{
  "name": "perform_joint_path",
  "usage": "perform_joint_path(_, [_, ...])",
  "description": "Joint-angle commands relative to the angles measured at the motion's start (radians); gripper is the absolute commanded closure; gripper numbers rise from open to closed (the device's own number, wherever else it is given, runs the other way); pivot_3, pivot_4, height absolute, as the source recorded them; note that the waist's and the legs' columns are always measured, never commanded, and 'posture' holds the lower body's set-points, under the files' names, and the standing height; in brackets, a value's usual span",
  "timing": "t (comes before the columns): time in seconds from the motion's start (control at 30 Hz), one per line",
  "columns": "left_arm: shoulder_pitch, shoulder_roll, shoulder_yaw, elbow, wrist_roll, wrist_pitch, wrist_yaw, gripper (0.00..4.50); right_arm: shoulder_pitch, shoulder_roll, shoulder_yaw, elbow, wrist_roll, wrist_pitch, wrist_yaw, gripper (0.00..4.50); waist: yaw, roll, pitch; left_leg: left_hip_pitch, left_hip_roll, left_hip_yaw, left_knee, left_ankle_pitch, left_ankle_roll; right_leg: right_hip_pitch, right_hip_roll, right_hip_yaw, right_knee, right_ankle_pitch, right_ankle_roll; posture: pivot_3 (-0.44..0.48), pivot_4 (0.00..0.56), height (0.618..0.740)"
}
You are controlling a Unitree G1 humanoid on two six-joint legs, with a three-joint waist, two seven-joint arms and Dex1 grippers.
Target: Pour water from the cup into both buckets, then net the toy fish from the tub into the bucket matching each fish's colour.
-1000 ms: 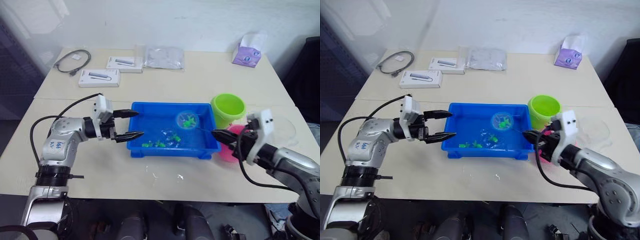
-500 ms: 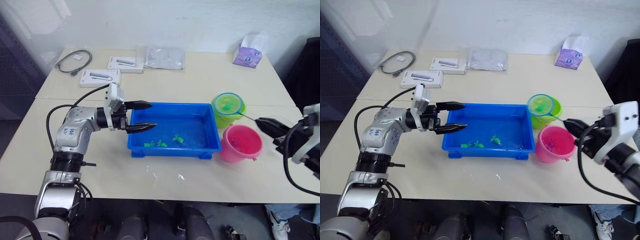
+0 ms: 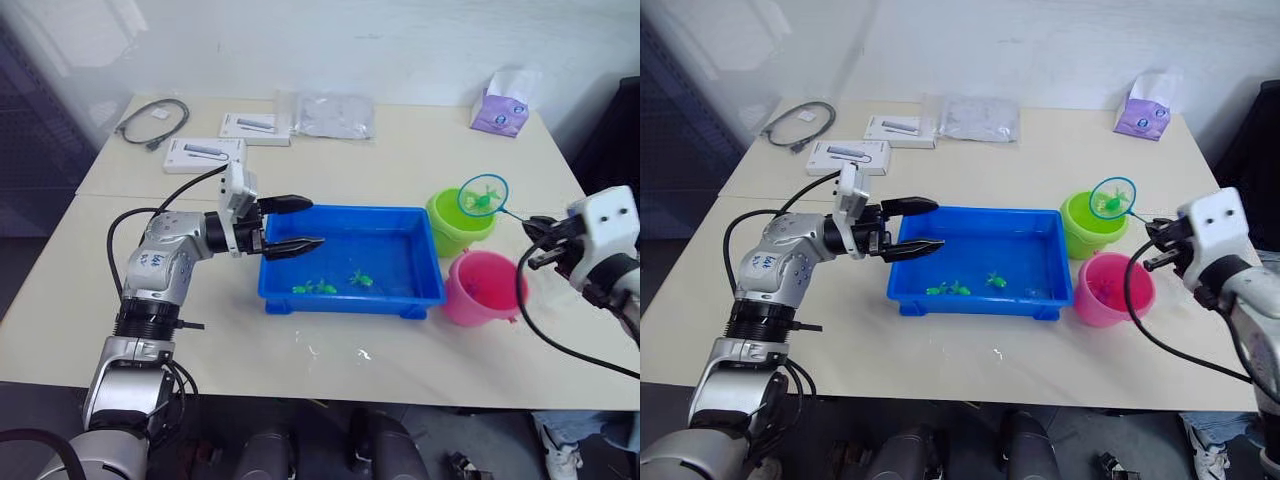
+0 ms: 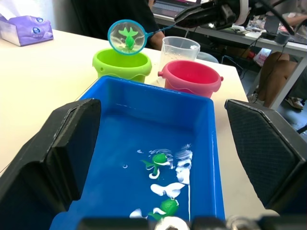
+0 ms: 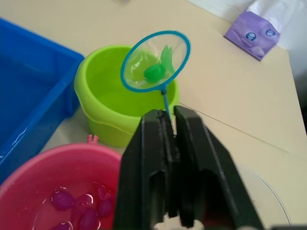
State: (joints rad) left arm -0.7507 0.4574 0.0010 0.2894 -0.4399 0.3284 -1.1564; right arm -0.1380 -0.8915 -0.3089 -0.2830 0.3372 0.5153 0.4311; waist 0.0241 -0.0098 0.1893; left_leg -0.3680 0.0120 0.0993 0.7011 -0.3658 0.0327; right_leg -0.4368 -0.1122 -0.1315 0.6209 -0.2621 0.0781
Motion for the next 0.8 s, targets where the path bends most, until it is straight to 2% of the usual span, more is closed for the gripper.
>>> perform_joint_path(0.03, [0.004,0.010,0.014,-0.038,-0.001,-0.014,0.005,0.05,0.011,-0.029,0.020,0.051,-0.174,-0.249,-0.001,4.50,0.000,0.000,0.000,0.000,0.000,0.000,0.000,0.000,0.000,0.000,0.000,0.000,0.000,0.000,0.000,0.000,0.150,0.740])
perform_joint_path(0.1, [0.014,0.016,0.016,-0.047,-0.003,-0.015,0.002,0.05,0.023,-0.040,0.033,0.084,-0.244,-0.358,0.007,4.50,-0.001,0.000,0.000,0.000,0.000,0.000,0.000,0.000,0.000,0.000,0.000,0.000,0.000,0.000,0.000,0.000,0.150,0.740])
perform_joint_path(0.17, [0.029,0.029,0.017,-0.056,0.000,-0.021,-0.005,0.05,0.062,-0.104,0.061,0.135,-0.403,-0.571,-0.013,4.50,-0.001,0.000,0.000,0.000,0.000,0.000,0.000,0.000,0.000,0.000,0.000,0.000,0.000,0.000,0.000,0.000,0.150,0.740])
perform_joint_path(0.23, [0.037,0.036,0.017,-0.058,0.002,-0.028,-0.006,0.05,0.085,-0.151,0.079,0.177,-0.512,-0.698,-0.041,4.50,-0.002,0.000,0.000,0.000,0.000,0.000,0.000,0.000,0.000,0.000,0.000,0.000,0.000,0.000,0.000,0.000,0.150,0.740])
perform_joint_path(0.4, [0.048,0.039,0.017,-0.051,0.001,-0.048,-0.007,0.05,0.092,-0.165,0.074,0.263,-0.652,-0.827,-0.128,4.50,-0.003,0.000,0.000,0.001,0.001,0.000,0.000,0.001,-0.001,0.001,0.000,0.000,0.000,0.000,0.000,0.000,0.150,0.740])
perform_joint_path(0.47, [0.050,0.039,0.017,-0.045,0.002,-0.058,-0.010,0.05,0.077,-0.146,0.060,0.264,-0.611,-0.858,-0.114,4.50,-0.003,0.000,0.000,0.001,0.001,0.000,0.001,0.001,-0.001,0.002,0.000,0.001,0.000,0.000,0.000,0.000,0.150,0.740])
perform_joint_path(0.6, [0.061,0.053,0.024,-0.024,0.010,-0.093,-0.024,0.05,-0.011,-0.035,0.026,0.130,-0.264,-0.705,0.012,4.50,-0.009,0.001,0.001,0.003,0.002,-0.003,0.001,0.001,-0.002,0.006,0.002,0.000,-0.002,0.000,0.000,0.000,0.150,0.740])
perform_joint_path(0.67, [0.070,0.068,0.033,-0.007,0.013,-0.116,-0.040,0.05,-0.024,-0.041,0.044,0.045,-0.124,-0.621,0.129,4.50,-0.010,0.004,0.002,0.003,0.002,-0.003,0.001,0.001,-0.002,0.006,0.002,0.000,-0.001,0.000,0.000,0.000,0.150,0.740])
perform_joint_path(0.8, [0.088,0.124,0.023,0.030,0.030,-0.155,-0.105,0.05,-0.047,-0.092,0.101,-0.094,-0.013,-0.365,0.241,4.50,-0.009,0.004,0.002,0.004,0.003,-0.004,0.001,0.001,-0.002,0.007,0.002,0.000,-0.001,0.000,0.000,0.000,0.150,0.740])
